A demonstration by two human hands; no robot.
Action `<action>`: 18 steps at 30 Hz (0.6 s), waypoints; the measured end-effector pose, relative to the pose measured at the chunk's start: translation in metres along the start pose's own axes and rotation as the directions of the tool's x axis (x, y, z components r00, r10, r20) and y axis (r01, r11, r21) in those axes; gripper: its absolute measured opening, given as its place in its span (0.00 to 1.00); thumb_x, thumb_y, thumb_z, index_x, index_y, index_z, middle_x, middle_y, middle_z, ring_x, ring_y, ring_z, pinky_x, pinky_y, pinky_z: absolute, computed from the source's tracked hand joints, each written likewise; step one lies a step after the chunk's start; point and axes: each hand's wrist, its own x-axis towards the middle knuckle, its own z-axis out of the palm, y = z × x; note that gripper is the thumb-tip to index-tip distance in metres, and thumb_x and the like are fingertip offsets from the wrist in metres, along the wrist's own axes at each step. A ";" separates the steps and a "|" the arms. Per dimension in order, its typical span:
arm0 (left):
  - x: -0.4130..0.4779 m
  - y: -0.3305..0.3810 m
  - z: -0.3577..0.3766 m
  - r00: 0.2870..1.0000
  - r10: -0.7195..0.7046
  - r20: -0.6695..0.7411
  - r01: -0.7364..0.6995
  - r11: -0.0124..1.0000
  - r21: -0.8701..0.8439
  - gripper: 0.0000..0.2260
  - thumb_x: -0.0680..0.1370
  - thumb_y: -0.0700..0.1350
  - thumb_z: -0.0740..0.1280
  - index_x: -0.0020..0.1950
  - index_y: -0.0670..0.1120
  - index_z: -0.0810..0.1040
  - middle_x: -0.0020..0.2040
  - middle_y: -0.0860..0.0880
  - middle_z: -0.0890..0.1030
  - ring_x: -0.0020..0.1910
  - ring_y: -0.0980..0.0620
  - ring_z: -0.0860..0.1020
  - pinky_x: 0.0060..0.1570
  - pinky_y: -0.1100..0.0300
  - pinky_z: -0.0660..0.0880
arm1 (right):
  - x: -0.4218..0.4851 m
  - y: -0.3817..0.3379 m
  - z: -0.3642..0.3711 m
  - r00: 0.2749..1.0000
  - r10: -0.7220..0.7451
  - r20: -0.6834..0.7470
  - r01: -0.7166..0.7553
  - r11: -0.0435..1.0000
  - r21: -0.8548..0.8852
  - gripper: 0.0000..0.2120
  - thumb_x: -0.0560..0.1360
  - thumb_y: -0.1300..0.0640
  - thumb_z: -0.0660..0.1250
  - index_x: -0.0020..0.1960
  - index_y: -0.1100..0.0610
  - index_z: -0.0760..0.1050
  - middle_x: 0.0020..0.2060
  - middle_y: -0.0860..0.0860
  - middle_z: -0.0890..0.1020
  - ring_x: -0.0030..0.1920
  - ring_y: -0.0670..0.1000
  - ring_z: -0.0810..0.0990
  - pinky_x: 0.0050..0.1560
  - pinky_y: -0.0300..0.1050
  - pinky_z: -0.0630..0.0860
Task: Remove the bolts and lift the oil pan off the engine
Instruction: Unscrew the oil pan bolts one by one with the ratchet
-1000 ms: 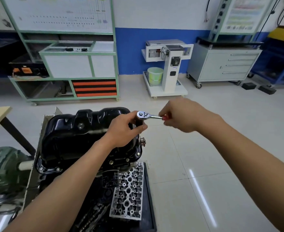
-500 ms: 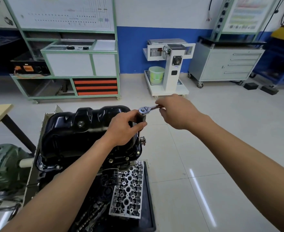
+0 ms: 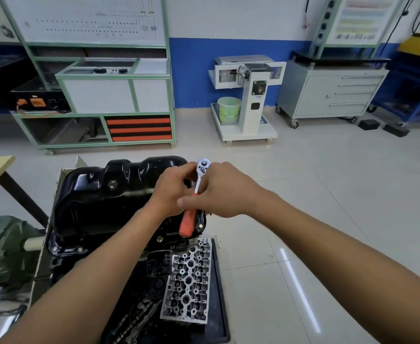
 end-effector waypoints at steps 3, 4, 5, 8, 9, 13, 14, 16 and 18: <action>0.001 -0.001 0.001 1.000 0.015 0.006 -0.015 1.000 -0.004 0.08 0.70 0.55 0.69 0.48 0.56 0.80 0.41 0.59 0.85 0.42 0.57 0.83 0.48 0.47 0.80 | -0.004 0.013 -0.020 0.989 0.006 0.145 -0.010 1.000 0.028 0.18 0.69 0.44 0.77 0.30 0.56 0.80 0.21 0.46 0.76 0.21 0.44 0.71 0.25 0.37 0.69; 0.002 -0.003 0.001 1.000 0.020 0.014 -0.020 1.000 -0.004 0.09 0.72 0.54 0.72 0.50 0.53 0.82 0.43 0.57 0.86 0.44 0.57 0.84 0.50 0.47 0.80 | -0.004 0.018 -0.028 0.983 0.019 0.183 -0.018 1.000 -0.011 0.18 0.69 0.45 0.77 0.28 0.55 0.79 0.19 0.46 0.73 0.20 0.44 0.69 0.24 0.36 0.67; 0.003 -0.004 0.001 0.999 0.026 0.025 -0.026 1.000 -0.003 0.10 0.74 0.51 0.74 0.53 0.51 0.83 0.46 0.56 0.86 0.46 0.56 0.84 0.53 0.46 0.80 | -0.002 0.022 -0.034 0.976 0.040 0.216 -0.026 0.997 -0.069 0.18 0.69 0.45 0.78 0.28 0.55 0.79 0.19 0.46 0.72 0.20 0.45 0.69 0.24 0.37 0.67; 0.002 -0.004 -0.001 0.999 0.029 0.041 -0.029 1.000 -0.001 0.12 0.75 0.50 0.74 0.58 0.52 0.83 0.48 0.57 0.86 0.49 0.59 0.84 0.57 0.47 0.79 | 0.006 0.028 -0.052 0.950 0.108 0.292 -0.034 0.968 -0.247 0.15 0.70 0.45 0.78 0.34 0.54 0.81 0.24 0.49 0.77 0.23 0.47 0.74 0.30 0.38 0.69; 0.001 -0.004 -0.002 0.999 0.022 0.045 -0.022 1.000 0.004 0.13 0.75 0.51 0.73 0.59 0.52 0.82 0.48 0.58 0.86 0.49 0.59 0.84 0.58 0.48 0.79 | 0.009 0.029 -0.056 0.947 0.127 0.296 -0.031 0.951 -0.308 0.13 0.70 0.46 0.77 0.34 0.53 0.80 0.26 0.49 0.79 0.24 0.47 0.76 0.33 0.39 0.71; 0.002 -0.005 -0.003 0.997 0.003 0.075 -0.004 1.000 0.014 0.11 0.78 0.47 0.74 0.60 0.49 0.82 0.49 0.56 0.86 0.51 0.57 0.84 0.60 0.45 0.78 | 0.029 0.033 -0.061 0.994 0.067 0.084 -0.005 0.810 -0.587 0.05 0.73 0.59 0.72 0.39 0.52 0.81 0.31 0.51 0.78 0.32 0.52 0.78 0.34 0.43 0.75; 0.003 -0.006 -0.004 0.997 0.004 0.073 -0.004 1.000 0.007 0.12 0.78 0.45 0.74 0.61 0.48 0.82 0.49 0.56 0.86 0.51 0.58 0.84 0.60 0.45 0.78 | 0.036 0.035 -0.059 1.000 0.016 -0.006 -0.016 0.784 -0.621 0.06 0.74 0.63 0.69 0.45 0.53 0.83 0.34 0.51 0.77 0.34 0.54 0.77 0.34 0.45 0.74; 0.003 -0.006 -0.005 0.998 0.009 0.062 -0.008 1.000 -0.008 0.14 0.78 0.43 0.74 0.63 0.47 0.82 0.51 0.54 0.86 0.51 0.58 0.84 0.62 0.46 0.78 | 0.051 0.038 -0.052 0.988 -0.070 -0.137 -0.033 0.772 -0.635 0.16 0.75 0.66 0.64 0.56 0.52 0.82 0.43 0.53 0.77 0.40 0.57 0.74 0.37 0.47 0.71; 0.003 -0.006 -0.006 0.998 0.002 0.056 -0.001 1.000 -0.019 0.16 0.77 0.42 0.75 0.65 0.46 0.81 0.53 0.52 0.86 0.52 0.56 0.84 0.62 0.46 0.78 | 0.062 0.043 -0.045 0.980 -0.144 -0.134 0.037 0.805 -0.592 0.25 0.75 0.69 0.61 0.64 0.48 0.80 0.61 0.53 0.79 0.55 0.59 0.77 0.47 0.50 0.75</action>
